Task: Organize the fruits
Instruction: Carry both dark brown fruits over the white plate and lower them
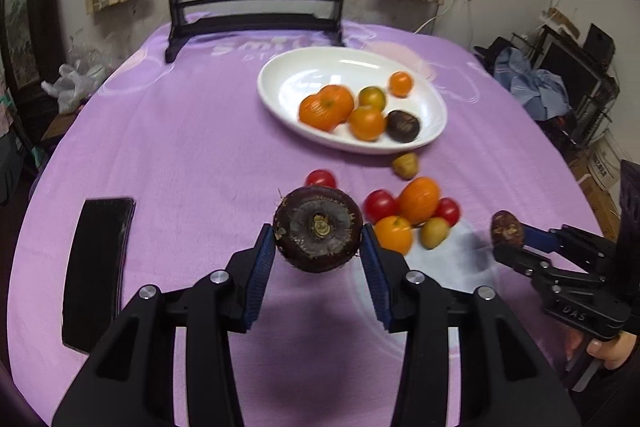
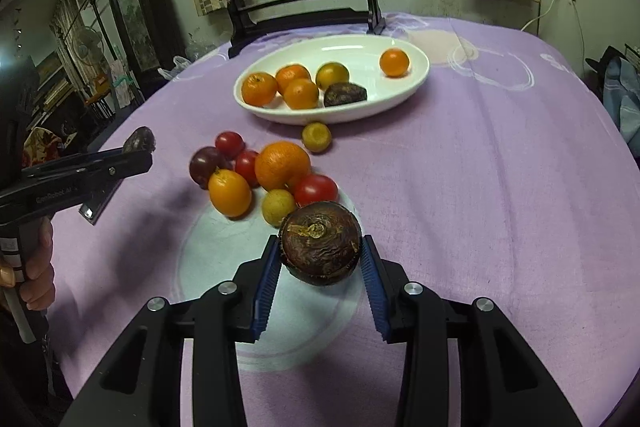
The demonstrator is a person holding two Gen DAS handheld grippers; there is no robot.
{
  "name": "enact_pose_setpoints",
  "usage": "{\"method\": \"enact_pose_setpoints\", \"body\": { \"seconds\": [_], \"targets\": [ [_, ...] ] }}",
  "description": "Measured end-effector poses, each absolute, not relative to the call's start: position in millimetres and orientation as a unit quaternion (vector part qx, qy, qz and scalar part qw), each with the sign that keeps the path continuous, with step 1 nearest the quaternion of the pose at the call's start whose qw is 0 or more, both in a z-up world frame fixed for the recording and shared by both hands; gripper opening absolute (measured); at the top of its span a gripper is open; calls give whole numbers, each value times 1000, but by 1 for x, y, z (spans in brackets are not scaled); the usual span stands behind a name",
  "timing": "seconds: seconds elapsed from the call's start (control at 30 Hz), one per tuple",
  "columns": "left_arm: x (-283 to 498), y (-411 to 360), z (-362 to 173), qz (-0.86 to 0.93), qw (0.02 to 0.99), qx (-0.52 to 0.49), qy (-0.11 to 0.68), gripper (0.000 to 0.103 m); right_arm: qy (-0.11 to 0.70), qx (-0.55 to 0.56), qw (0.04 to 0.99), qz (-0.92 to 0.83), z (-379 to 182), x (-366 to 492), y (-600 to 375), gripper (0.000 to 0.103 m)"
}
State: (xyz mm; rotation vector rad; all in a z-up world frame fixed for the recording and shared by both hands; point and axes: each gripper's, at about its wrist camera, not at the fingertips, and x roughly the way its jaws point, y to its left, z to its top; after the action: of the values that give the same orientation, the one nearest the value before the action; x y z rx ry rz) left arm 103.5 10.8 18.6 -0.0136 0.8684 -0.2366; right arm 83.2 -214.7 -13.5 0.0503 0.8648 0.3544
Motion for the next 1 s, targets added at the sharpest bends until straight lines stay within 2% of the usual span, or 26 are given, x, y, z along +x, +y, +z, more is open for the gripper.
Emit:
{"method": "enact_pose_setpoints", "body": {
  "seconds": [0.5, 1.0],
  "targets": [
    [174, -30, 49, -140, 903, -5, 405, 43, 371, -16, 912, 176, 49, 141, -207, 41],
    [280, -49, 14, -99, 891, 4, 443, 43, 419, -23, 897, 136, 3, 259, -192, 41]
  ]
}}
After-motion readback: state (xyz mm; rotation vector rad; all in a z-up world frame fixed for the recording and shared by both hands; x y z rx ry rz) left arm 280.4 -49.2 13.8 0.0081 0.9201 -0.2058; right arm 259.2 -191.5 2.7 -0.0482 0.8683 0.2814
